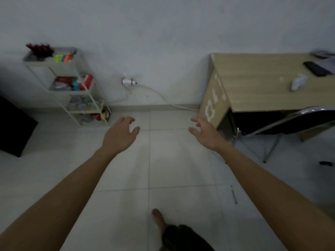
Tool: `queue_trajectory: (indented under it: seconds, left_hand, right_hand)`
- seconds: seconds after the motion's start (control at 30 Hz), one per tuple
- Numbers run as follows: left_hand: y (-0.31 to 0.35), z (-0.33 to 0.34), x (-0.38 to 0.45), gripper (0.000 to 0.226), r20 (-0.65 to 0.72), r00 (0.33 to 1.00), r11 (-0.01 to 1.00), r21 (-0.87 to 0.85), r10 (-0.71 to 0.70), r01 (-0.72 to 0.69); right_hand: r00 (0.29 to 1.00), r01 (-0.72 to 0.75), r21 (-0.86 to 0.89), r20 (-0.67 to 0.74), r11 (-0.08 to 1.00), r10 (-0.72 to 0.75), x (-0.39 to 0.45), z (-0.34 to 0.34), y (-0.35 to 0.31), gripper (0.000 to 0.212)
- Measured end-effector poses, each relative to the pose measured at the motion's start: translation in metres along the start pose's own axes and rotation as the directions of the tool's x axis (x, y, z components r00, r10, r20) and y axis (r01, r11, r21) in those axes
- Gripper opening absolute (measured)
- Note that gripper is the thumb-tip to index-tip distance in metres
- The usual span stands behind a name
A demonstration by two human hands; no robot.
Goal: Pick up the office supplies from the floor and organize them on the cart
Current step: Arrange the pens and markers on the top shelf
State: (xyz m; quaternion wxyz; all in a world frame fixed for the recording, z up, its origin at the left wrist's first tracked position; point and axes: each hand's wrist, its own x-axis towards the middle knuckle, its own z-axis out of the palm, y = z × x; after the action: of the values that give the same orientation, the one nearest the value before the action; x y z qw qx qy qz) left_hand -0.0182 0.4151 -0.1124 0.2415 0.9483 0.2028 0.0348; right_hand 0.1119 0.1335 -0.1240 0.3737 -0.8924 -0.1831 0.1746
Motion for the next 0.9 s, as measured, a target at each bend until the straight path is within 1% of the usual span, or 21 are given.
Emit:
queue_trajectory:
  seconds: [0.07,0.13,0.2,0.37,0.47,0.67,0.77,0.9]
  left_hand:
    - [0.011,0.026,-0.016,0.043,0.043,0.999,1.0,-0.014,-0.024,0.025]
    - [0.02,0.048,-0.029,0.043,0.101,0.994,0.999,-0.012,-0.048,0.049]
    - [0.028,0.065,-0.036,0.043,0.144,0.988,0.998,-0.01,-0.057,0.059]
    - [0.059,0.094,-0.04,0.043,0.174,0.98,0.995,-0.014,-0.095,0.099]
    - [0.083,0.112,-0.043,0.042,0.173,0.981,0.996,-0.003,-0.089,0.09]
    - [0.12,0.15,-0.055,0.04,0.218,0.973,0.996,-0.025,-0.073,0.081]
    - [0.134,0.184,-0.056,0.037,0.265,0.963,0.998,-0.02,-0.055,0.062]
    - [0.144,0.257,-0.053,0.033,0.332,0.94,0.996,-0.012,-0.079,0.088]
  right_hand:
    - [0.999,-0.046,0.01,0.02,0.999,0.046,-0.015,-0.007,0.029,0.048]
    - [0.993,-0.117,0.039,0.007,0.992,0.116,-0.027,-0.017,0.054,0.047]
    - [0.989,-0.146,0.049,-0.008,0.988,0.146,-0.036,-0.027,0.074,0.048]
    - [0.984,-0.179,0.055,0.016,0.982,0.179,-0.048,-0.05,0.118,0.048]
    - [0.98,-0.2,0.038,0.023,0.979,0.199,-0.056,-0.066,0.14,0.047]
    - [0.967,-0.254,0.057,0.011,0.966,0.254,-0.08,-0.093,0.187,0.046]
    - [0.956,-0.292,0.069,-0.011,0.954,0.294,-0.09,-0.093,0.231,0.045]
    - [0.929,-0.366,0.115,-0.009,0.924,0.369,-0.093,-0.072,0.318,0.042]
